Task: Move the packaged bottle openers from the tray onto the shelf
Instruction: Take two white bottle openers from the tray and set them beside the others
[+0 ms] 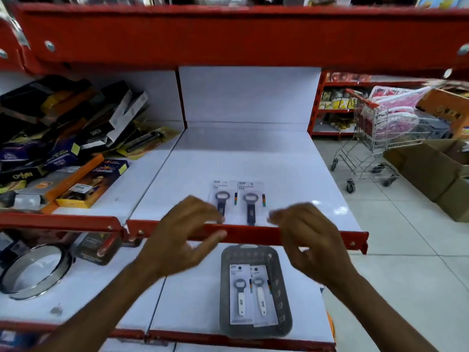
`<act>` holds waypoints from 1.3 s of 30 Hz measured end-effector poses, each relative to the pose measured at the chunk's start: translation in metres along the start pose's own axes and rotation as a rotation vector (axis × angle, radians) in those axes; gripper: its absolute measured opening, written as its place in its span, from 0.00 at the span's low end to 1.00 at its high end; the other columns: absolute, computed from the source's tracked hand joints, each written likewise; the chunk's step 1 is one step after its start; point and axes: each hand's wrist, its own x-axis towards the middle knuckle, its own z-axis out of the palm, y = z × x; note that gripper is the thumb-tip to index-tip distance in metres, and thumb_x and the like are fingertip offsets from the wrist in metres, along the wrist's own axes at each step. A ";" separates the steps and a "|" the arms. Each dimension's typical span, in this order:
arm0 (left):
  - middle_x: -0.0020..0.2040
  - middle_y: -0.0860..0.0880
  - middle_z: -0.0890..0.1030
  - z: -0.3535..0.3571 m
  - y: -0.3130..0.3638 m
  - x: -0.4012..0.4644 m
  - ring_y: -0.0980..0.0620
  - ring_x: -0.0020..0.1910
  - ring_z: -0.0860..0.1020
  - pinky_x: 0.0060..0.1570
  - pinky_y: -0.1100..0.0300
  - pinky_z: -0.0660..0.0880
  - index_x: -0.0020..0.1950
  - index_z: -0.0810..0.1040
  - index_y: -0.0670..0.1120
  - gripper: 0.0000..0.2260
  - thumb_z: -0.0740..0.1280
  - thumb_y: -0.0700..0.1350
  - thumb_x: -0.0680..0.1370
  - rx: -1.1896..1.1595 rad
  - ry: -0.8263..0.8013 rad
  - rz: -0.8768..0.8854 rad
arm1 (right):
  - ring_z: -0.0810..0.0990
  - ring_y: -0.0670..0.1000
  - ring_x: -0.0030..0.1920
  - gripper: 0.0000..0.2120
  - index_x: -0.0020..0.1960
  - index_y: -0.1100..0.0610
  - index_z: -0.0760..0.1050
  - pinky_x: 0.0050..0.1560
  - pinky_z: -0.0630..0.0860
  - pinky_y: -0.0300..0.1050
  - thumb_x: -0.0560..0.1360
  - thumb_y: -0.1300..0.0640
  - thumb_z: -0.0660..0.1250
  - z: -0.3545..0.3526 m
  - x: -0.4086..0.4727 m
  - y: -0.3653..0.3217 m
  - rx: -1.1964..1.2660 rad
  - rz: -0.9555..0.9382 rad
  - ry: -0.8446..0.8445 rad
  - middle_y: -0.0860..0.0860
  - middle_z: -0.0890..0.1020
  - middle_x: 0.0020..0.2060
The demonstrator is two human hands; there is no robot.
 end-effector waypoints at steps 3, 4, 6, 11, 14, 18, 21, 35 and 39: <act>0.48 0.53 0.84 0.032 0.019 -0.054 0.55 0.48 0.79 0.51 0.64 0.74 0.52 0.82 0.50 0.07 0.72 0.51 0.77 0.022 -0.152 0.056 | 0.79 0.47 0.48 0.05 0.50 0.53 0.77 0.51 0.75 0.36 0.76 0.58 0.64 0.012 -0.064 -0.002 -0.031 -0.064 -0.106 0.50 0.86 0.45; 0.49 0.54 0.84 0.047 0.021 -0.068 0.56 0.49 0.79 0.51 0.64 0.74 0.53 0.82 0.51 0.07 0.71 0.52 0.77 0.024 -0.260 0.029 | 0.79 0.47 0.47 0.06 0.50 0.52 0.77 0.51 0.76 0.36 0.74 0.58 0.67 0.023 -0.084 0.000 -0.049 -0.034 -0.212 0.49 0.86 0.45; 0.57 0.55 0.83 0.075 0.018 -0.085 0.57 0.55 0.78 0.57 0.66 0.74 0.60 0.80 0.54 0.13 0.67 0.56 0.78 0.013 -0.506 -0.137 | 0.81 0.46 0.47 0.14 0.53 0.48 0.75 0.51 0.80 0.38 0.68 0.55 0.73 0.049 -0.114 0.005 -0.069 0.124 -0.490 0.47 0.85 0.48; 0.80 0.49 0.64 0.157 -0.026 -0.097 0.49 0.75 0.69 0.73 0.57 0.68 0.80 0.57 0.51 0.42 0.73 0.62 0.72 -0.009 -0.867 -0.493 | 0.78 0.55 0.64 0.35 0.72 0.48 0.62 0.66 0.75 0.49 0.69 0.45 0.73 0.122 -0.143 0.039 -0.003 0.524 -1.078 0.50 0.73 0.70; 0.80 0.44 0.64 0.197 -0.054 -0.085 0.43 0.74 0.69 0.72 0.51 0.69 0.81 0.53 0.46 0.54 0.78 0.63 0.65 0.068 -0.980 -0.448 | 0.69 0.57 0.72 0.52 0.76 0.54 0.55 0.70 0.71 0.53 0.62 0.42 0.79 0.159 -0.134 0.063 -0.005 0.499 -1.243 0.54 0.65 0.75; 0.82 0.45 0.58 0.232 -0.075 -0.077 0.41 0.80 0.59 0.78 0.48 0.60 0.81 0.50 0.48 0.62 0.82 0.64 0.57 0.098 -1.055 -0.444 | 0.54 0.58 0.78 0.64 0.79 0.54 0.47 0.77 0.58 0.55 0.56 0.43 0.83 0.187 -0.119 0.074 -0.051 0.445 -1.327 0.54 0.54 0.79; 0.84 0.44 0.49 0.245 -0.078 -0.077 0.40 0.82 0.49 0.81 0.43 0.51 0.81 0.44 0.50 0.67 0.83 0.64 0.55 0.181 -1.109 -0.422 | 0.42 0.59 0.80 0.69 0.79 0.53 0.41 0.79 0.44 0.58 0.54 0.42 0.83 0.193 -0.117 0.075 -0.112 0.399 -1.354 0.55 0.44 0.80; 0.83 0.45 0.55 0.227 -0.067 -0.059 0.41 0.81 0.55 0.80 0.46 0.58 0.81 0.53 0.50 0.59 0.84 0.56 0.59 0.081 -1.024 -0.528 | 0.62 0.62 0.75 0.48 0.73 0.56 0.65 0.74 0.60 0.58 0.59 0.48 0.82 0.192 -0.101 0.087 -0.014 0.566 -1.332 0.56 0.66 0.74; 0.73 0.46 0.75 0.187 -0.046 -0.072 0.45 0.67 0.77 0.65 0.51 0.77 0.73 0.70 0.50 0.37 0.81 0.45 0.67 -0.106 -0.824 -0.716 | 0.78 0.57 0.63 0.44 0.71 0.51 0.66 0.57 0.77 0.48 0.60 0.57 0.82 0.163 -0.099 0.077 0.076 0.626 -1.116 0.54 0.76 0.66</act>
